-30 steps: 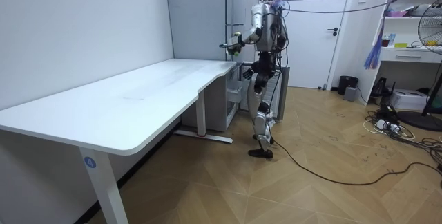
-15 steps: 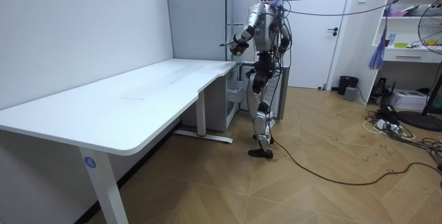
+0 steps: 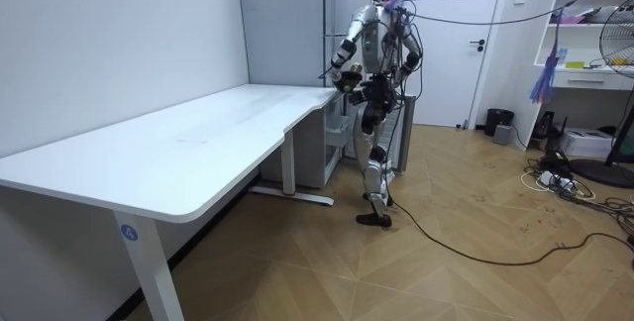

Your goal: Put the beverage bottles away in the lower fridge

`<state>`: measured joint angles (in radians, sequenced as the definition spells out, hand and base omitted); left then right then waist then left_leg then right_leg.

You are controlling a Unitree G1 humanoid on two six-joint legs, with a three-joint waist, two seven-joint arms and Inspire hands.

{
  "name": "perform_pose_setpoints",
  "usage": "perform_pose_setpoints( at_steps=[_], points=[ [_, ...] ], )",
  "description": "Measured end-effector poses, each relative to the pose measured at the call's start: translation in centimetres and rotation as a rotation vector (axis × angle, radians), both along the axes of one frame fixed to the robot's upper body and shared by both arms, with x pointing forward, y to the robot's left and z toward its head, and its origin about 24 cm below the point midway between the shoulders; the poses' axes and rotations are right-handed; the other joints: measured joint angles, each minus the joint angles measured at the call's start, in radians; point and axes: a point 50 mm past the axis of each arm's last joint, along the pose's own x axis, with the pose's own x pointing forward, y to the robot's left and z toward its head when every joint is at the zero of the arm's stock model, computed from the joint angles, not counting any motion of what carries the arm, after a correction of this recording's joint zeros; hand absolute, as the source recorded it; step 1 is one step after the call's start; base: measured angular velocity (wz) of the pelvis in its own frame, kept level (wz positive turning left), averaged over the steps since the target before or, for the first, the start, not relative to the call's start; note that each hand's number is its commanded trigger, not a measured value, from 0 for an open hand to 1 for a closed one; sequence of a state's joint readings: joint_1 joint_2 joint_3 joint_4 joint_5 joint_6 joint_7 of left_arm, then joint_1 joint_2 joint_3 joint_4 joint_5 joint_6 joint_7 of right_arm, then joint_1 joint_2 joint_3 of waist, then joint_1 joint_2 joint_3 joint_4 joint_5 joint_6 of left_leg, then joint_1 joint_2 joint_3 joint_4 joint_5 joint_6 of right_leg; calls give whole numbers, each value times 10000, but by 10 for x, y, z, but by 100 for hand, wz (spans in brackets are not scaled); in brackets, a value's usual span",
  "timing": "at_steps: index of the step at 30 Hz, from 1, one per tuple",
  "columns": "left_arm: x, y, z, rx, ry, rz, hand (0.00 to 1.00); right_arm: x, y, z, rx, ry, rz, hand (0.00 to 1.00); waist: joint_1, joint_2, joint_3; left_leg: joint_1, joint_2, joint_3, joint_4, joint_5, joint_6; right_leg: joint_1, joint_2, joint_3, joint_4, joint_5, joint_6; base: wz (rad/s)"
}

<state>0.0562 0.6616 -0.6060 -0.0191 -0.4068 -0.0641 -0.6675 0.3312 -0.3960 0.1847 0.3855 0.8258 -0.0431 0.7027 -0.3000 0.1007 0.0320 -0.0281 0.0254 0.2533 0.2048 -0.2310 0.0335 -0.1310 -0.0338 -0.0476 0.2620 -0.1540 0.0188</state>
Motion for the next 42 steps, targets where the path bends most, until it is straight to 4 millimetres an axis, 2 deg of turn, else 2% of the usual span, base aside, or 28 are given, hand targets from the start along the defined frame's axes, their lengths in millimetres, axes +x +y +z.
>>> perform_pose_setpoints(
  at_steps=[3, 12, 16, 20, 23, 31, 42],
  points=[
    [2, -6, -12, 189, 208, 57, 100, 9, 8, 3, 107, -267, 357, 0, -15, -2, -5, -52, -3, 212, 16, -5, 6, -230, 9, 204, 182, 1, 1, -20],
    [3, -16, -30, 208, 673, 492, 100, 14, 9, 3, -109, -243, 99, 0, -50, -63, -21, -111, -11, 226, 104, -1, 10, -297, 20, 221, 295, -4, 0, -1],
    [4, -18, -36, 233, 862, 764, 100, 14, 10, 2, -212, -119, -29, 0, -33, -210, -25, -21, -13, 384, 91, 0, 9, -294, 43, 327, 323, -8, 1, -10],
    [9, -22, -43, 240, 1010, 1248, 100, 14, 15, 0, -111, -26, -165, 0, -27, -514, -100, 8, -10, 456, 88, -1, 9, -298, 65, 434, 334, -8, 2, -4],
    [8, -25, -49, 145, 1249, 1541, 100, 14, 15, -1, -194, 45, -307, 0, -29, -589, -135, 34, -5, 506, 71, -5, 15, -306, 62, 470, 351, -5, 8, -4],
    [14, -37, -61, 193, 1554, 2249, 100, 14, 20, -4, -272, 257, -634, 0, 1, -603, -122, 27, -15, 573, 89, -6, 15, -393, 70, 472, 462, -6, 7, -2],
    [14, -43, -63, 134, 1455, 2472, 100, 14, 24, -5, 119, 332, -904, 0, 15, -566, -103, 31, -30, 561, 102, -6, 15, -417, 61, 462, 482, -6, 7, 0]
  ],
)
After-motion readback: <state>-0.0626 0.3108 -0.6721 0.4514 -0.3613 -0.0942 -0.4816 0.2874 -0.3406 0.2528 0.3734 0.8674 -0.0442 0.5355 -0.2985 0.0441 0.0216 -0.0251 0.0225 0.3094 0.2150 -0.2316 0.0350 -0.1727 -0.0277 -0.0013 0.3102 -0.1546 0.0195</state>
